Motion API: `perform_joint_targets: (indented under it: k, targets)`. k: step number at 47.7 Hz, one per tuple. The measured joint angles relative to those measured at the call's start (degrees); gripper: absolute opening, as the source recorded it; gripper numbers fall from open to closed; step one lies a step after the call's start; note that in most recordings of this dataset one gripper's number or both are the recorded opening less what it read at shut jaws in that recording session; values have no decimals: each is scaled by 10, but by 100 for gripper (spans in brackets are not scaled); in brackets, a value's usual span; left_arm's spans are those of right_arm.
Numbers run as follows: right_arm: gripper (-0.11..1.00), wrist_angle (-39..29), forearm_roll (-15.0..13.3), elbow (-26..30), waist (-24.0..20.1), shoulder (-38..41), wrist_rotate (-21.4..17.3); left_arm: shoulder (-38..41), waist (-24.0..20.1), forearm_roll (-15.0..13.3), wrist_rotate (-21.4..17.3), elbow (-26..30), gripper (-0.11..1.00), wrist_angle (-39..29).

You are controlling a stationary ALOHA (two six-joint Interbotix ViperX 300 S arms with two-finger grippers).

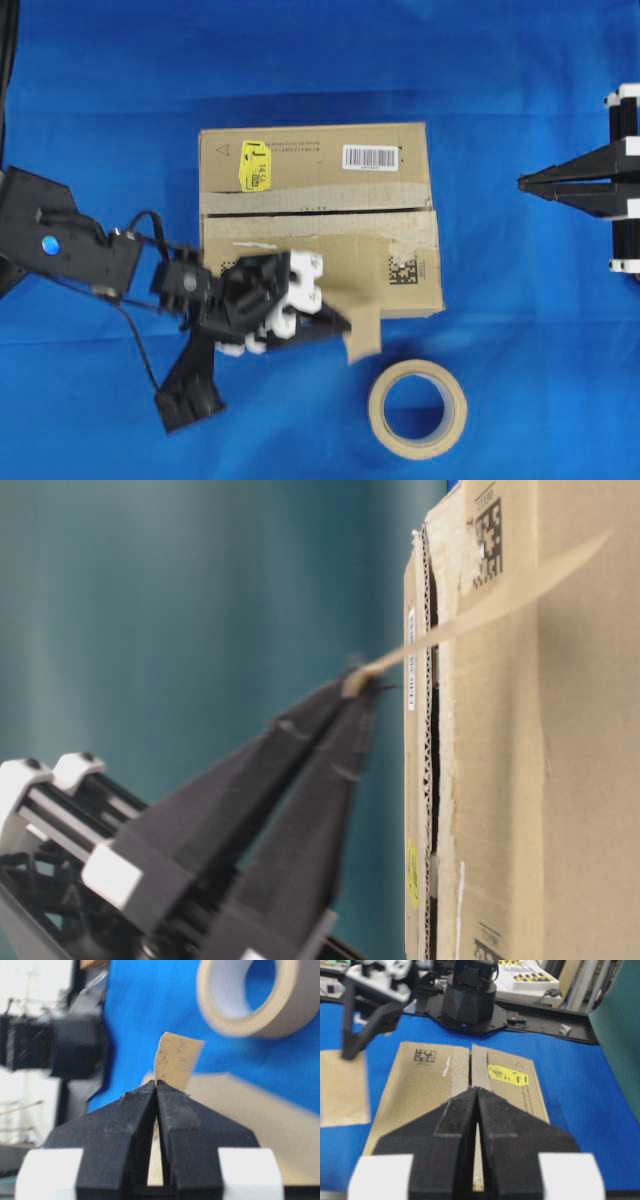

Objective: Apply tape along the seams of the closed cardboard box to seal it securely.
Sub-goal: 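Pull the tape strip up onto the box's center seam with the left gripper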

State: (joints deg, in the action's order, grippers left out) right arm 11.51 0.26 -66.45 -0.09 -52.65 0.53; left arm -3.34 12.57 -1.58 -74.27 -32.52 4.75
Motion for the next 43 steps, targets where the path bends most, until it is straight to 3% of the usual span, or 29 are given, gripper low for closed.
perform_joint_targets:
  k: [15,33,43]
  targets:
    - [1,2,0,0,0,0,0,-33,-66,0,-65,-13,0,0]
    - [1,5,0,0,0,0,-1,-48,-112,0,-67,-28,0,-2]
    - [1,5,0,0,-1,1,-1,-49,-120,0,-60,-29,0,-35]
